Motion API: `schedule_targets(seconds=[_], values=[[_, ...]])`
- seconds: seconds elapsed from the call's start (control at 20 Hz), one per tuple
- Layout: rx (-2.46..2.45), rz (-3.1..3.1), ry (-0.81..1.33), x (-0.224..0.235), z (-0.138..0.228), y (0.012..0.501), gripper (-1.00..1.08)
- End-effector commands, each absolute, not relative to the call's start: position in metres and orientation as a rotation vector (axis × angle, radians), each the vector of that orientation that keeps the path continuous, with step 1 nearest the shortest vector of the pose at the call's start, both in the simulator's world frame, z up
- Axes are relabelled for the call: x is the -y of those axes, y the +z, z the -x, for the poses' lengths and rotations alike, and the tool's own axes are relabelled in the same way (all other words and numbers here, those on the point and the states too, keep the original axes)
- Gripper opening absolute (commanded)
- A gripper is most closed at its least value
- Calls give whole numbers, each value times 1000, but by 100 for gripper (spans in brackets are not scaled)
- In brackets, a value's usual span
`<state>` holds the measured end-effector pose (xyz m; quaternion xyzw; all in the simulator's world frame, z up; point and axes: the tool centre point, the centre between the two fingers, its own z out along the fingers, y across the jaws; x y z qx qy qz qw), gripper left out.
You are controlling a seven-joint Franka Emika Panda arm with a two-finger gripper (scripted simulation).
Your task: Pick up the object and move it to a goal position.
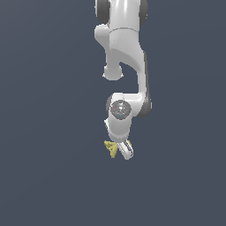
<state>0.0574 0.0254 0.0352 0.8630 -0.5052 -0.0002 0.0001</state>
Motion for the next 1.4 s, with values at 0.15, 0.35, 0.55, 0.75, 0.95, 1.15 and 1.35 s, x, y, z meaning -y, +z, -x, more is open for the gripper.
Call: schedule_targets(seconds=[0.15, 0.35, 0.55, 0.75, 0.95, 1.15, 1.35], values=[[1587, -2711, 0, -25, -58, 35, -100], [1585, -2713, 1, -26, -58, 37, -100], [1569, -2730, 13, -27, -62, 51, -100], [1535, -2764, 37, -31, -70, 79, -100], [1481, -2817, 75, -36, -82, 124, -100], [1407, -2883, 125, -43, -95, 183, -100], [1323, -2954, 181, -52, -106, 248, -100]])
